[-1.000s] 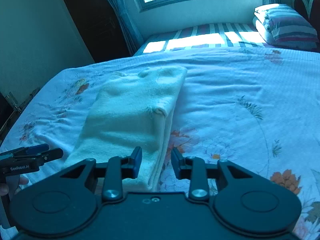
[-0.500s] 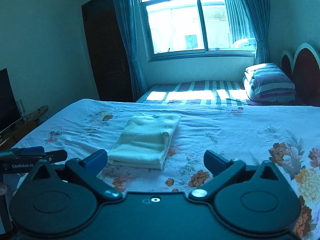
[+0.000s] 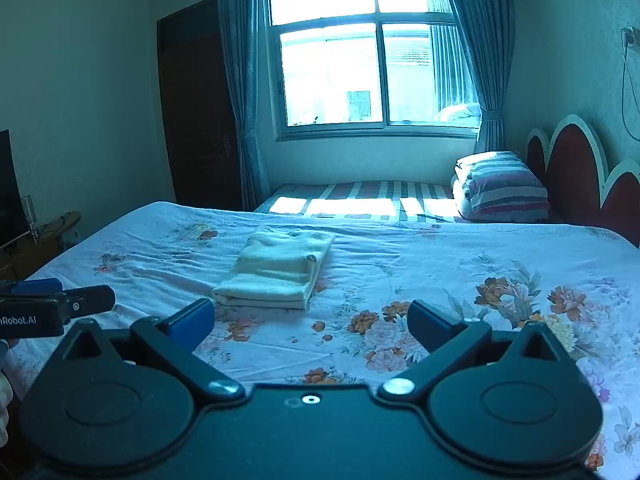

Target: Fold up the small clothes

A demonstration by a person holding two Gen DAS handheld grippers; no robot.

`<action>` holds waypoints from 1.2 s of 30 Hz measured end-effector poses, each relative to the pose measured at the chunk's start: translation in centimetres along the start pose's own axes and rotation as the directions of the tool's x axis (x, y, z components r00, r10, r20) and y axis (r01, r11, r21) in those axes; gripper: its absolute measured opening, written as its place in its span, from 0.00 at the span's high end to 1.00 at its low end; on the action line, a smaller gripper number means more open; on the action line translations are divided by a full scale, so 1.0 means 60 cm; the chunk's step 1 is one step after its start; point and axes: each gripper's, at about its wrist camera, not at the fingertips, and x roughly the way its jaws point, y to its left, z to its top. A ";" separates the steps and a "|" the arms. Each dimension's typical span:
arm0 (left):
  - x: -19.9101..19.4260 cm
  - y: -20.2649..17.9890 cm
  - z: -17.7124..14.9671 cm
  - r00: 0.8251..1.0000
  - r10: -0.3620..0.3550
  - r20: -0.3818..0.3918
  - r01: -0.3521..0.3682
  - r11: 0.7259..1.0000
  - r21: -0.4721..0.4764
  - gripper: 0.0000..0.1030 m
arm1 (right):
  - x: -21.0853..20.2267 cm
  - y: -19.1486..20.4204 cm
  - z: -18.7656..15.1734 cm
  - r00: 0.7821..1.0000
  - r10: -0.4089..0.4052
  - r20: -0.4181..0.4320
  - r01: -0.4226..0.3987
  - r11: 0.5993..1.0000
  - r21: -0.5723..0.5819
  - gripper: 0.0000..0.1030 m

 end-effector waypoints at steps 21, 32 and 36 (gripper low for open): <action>-0.028 -0.038 -0.003 0.999 -0.020 0.025 0.020 1.000 0.008 0.00 | -0.041 -0.004 0.002 0.999 -0.015 0.046 0.016 1.000 -0.019 0.00; -0.027 -0.039 0.000 0.999 -0.022 0.030 0.022 1.000 0.007 0.00 | -0.045 -0.004 0.007 0.999 -0.012 0.049 0.013 1.000 -0.019 0.00; -0.028 -0.040 -0.001 0.999 -0.024 0.029 0.024 1.000 0.009 0.00 | -0.046 -0.004 0.007 0.999 -0.013 0.049 0.014 1.000 -0.019 0.00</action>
